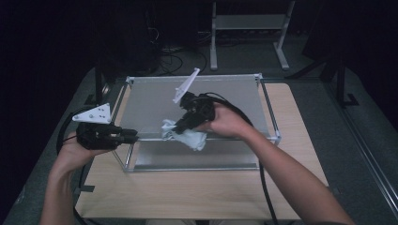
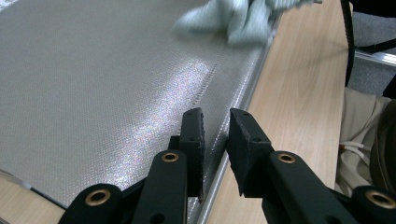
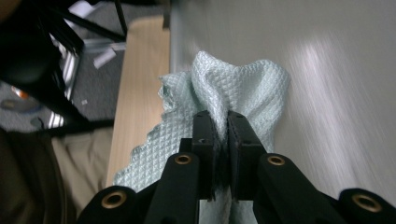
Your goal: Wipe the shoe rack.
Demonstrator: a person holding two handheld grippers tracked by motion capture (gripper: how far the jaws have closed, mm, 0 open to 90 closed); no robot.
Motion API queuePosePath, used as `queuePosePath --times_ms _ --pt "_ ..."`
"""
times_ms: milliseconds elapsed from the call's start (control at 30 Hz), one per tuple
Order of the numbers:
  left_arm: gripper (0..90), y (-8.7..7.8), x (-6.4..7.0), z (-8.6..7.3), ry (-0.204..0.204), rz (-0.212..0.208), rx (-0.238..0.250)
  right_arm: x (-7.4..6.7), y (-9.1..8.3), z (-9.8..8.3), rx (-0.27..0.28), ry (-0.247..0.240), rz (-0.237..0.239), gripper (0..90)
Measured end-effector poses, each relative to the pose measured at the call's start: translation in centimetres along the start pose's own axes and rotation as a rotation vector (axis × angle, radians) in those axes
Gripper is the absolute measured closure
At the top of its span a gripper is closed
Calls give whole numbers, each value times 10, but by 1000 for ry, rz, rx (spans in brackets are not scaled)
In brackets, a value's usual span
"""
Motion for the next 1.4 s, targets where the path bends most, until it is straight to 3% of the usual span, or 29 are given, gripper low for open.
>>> queuePosePath --times_ms 100,333,433,633,700,767,933,1033,1133,1267,1400 --pt "754 0 0 1 3 3 -6 1 -7 -7 -9 16 -13 825" --pt "749 1 1 1 0 10 -11 -7 23 26 24 -43 14 824" --pt "751 1 0 1 0 4 -9 -4 10 11 19 -27 10 824" --pt "750 2 0 2 2 1 -10 5 -39 -46 -4 34 -38 825" --pt "750 2 0 2 0 0 -10 8 -48 -57 -2 59 -47 825" --pt "746 3 0 3 0 4 -18 8 -47 -56 -5 60 -50 825" --pt "729 8 2 8 7 2 -30 10 -27 -34 24 31 -52 823" --pt "726 13 2 11 2 -22 -29 9 -22 -29 25 11 -61 823" --pt "727 13 1 11 3 -30 -30 10 -34 -41 14 21 -51 824" --pt "727 14 1 12 4 -31 -29 14 -57 -68 8 75 -54 825" --pt "728 22 5 18 12 -39 -28 15 -52 -63 17 67 -68 824"
Point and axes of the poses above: each handheld gripper's, and its own axes: y roughly forward along the jaws, z roughly out of its top, x roughly to its right, the point moved 7 cm from there along y, roughly forward along the jaws, and after that the axes turned 2 degrees about x, right-handed, at the moved point
